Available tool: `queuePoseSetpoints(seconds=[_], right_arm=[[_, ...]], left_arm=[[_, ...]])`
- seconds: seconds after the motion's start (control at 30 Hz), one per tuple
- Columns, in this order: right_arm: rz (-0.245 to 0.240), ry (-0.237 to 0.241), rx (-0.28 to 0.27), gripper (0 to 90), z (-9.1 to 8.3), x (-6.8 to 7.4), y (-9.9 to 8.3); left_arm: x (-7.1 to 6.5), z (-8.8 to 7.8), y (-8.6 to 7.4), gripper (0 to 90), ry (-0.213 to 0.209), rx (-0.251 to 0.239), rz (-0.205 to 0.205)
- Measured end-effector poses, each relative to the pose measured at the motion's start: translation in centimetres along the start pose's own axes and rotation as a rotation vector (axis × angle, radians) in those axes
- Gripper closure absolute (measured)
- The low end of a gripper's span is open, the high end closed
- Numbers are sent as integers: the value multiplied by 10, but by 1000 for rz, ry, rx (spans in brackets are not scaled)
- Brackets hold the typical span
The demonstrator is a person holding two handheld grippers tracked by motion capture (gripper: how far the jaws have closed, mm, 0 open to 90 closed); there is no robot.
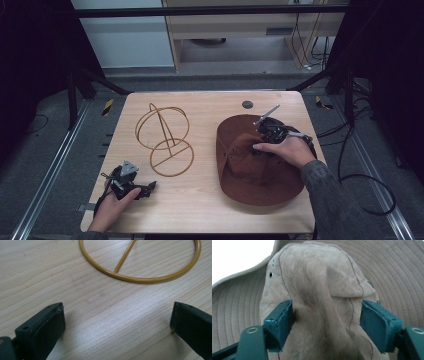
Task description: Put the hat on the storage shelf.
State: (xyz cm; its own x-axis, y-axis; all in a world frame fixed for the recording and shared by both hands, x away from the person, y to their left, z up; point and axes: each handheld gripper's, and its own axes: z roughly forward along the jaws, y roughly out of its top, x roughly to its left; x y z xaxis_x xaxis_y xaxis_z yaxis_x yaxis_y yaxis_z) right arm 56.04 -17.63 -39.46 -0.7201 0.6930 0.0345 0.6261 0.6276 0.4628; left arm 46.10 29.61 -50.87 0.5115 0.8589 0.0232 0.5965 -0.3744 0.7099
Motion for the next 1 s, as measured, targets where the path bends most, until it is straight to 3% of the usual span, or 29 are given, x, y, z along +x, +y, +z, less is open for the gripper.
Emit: queuePoseSetpoints(seconds=[0.2, 0.5, 0.63, 1.0], right_arm=[[-4, 15, 5, 381, 2, 0, -3], [-29, 35, 14, 775, 1, -1, -3], [-28, 35, 15, 866, 0, -2, -3], [-17, 23, -33, 890, -21, -6, 1]], left_arm=[[0, 0, 0, 0, 0, 1, 0], [0, 0, 0, 0, 0, 1, 1], [0, 0, 0, 0, 0, 0, 0], [0, 0, 0, 0, -1, 0, 1]])
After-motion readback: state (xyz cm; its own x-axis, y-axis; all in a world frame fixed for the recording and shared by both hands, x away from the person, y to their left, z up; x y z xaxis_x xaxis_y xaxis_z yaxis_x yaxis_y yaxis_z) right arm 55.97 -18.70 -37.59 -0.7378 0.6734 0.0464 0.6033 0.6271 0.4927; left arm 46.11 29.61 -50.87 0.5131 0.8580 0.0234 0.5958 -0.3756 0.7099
